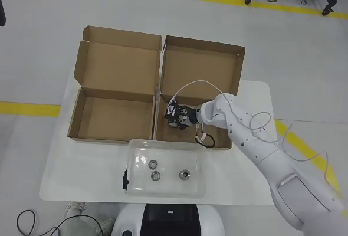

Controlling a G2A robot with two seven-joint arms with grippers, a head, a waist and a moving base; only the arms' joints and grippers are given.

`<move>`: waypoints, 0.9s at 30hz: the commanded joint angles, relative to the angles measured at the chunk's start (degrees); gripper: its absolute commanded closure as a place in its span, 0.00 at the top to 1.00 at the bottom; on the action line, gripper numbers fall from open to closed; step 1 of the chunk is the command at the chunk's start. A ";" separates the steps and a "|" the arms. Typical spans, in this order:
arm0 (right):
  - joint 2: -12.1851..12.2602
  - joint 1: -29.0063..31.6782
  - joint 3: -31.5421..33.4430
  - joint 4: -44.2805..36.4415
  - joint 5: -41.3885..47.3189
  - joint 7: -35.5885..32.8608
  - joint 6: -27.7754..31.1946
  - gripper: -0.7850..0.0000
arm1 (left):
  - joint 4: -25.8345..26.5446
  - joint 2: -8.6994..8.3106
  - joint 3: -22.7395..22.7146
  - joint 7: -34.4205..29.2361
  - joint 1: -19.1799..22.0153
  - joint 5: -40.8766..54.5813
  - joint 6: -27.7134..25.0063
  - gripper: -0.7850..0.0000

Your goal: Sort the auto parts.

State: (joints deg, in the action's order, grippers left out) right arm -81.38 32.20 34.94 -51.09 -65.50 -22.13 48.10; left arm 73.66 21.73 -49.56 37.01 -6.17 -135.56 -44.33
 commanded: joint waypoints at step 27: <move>2.62 1.33 6.90 -9.55 -5.72 3.64 -0.27 0.94 | 0.00 0.00 0.00 0.00 0.00 0.00 0.00 1.00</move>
State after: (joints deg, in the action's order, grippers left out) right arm -79.37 32.64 40.62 -58.20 -71.00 -18.18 47.78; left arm 73.66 21.73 -49.56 37.01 -6.17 -135.56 -44.33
